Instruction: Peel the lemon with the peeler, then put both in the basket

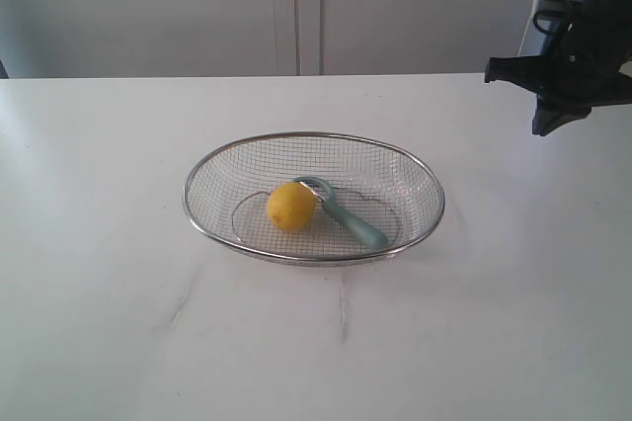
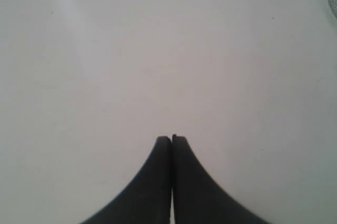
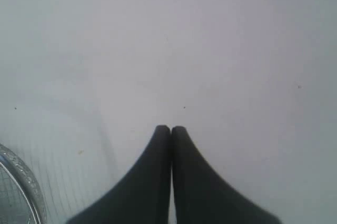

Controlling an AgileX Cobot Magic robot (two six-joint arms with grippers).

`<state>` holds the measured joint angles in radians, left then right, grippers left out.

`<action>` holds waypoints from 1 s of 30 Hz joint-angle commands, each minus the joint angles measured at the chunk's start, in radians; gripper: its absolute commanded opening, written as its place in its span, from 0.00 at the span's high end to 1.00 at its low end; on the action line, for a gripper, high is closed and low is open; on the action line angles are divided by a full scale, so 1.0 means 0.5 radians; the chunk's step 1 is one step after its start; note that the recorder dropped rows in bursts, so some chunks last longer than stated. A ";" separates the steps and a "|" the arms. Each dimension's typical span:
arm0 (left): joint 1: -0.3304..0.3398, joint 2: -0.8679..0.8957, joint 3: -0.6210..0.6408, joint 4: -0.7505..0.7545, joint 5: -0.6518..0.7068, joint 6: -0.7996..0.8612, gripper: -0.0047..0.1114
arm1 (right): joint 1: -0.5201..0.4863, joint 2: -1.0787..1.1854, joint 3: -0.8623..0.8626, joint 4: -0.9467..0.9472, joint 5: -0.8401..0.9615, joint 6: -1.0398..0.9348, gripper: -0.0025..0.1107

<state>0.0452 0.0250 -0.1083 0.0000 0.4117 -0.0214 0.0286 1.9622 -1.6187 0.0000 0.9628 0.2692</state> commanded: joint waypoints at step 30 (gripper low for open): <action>0.007 -0.050 0.217 -0.011 -0.137 -0.012 0.96 | -0.012 -0.024 0.006 0.000 -0.006 0.011 0.98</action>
<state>0.0452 0.0040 -0.0091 0.0000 0.3352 -0.0214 0.0286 1.9622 -1.6187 0.0000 0.9628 0.2692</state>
